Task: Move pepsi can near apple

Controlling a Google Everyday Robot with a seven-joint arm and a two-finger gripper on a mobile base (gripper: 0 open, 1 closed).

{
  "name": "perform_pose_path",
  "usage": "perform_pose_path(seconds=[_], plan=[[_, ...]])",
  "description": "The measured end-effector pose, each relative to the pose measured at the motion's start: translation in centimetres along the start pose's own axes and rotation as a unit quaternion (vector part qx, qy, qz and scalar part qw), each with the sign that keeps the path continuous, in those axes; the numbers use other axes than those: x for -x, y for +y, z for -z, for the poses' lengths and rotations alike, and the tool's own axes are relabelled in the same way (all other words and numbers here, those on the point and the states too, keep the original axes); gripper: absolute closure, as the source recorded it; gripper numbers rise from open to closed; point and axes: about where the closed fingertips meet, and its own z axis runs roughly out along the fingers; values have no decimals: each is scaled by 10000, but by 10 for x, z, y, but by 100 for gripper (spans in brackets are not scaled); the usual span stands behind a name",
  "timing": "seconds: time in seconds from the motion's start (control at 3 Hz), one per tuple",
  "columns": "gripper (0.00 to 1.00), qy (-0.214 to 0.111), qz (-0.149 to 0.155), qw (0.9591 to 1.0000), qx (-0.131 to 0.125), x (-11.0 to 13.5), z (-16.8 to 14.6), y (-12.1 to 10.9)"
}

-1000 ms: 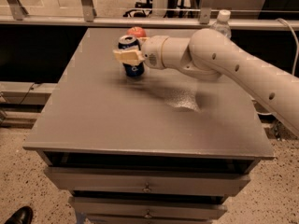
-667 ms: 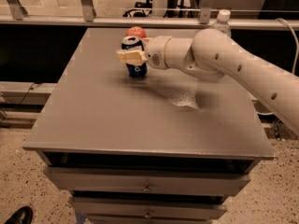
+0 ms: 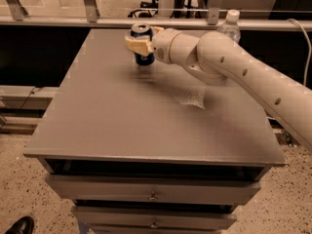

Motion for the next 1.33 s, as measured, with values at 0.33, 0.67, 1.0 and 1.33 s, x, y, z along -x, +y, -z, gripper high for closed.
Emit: perform_pose_path(seconds=[0.33,0.67,1.0,1.33], plan=[[100,-189,219,9986,-443,20,-11,-39],[100,-42,265,9970,-729,22,-13,-68],[100,101,153,9950,-986,8,-6,-89],[100,93,-18,9936,-1125,-5,-6,-105]])
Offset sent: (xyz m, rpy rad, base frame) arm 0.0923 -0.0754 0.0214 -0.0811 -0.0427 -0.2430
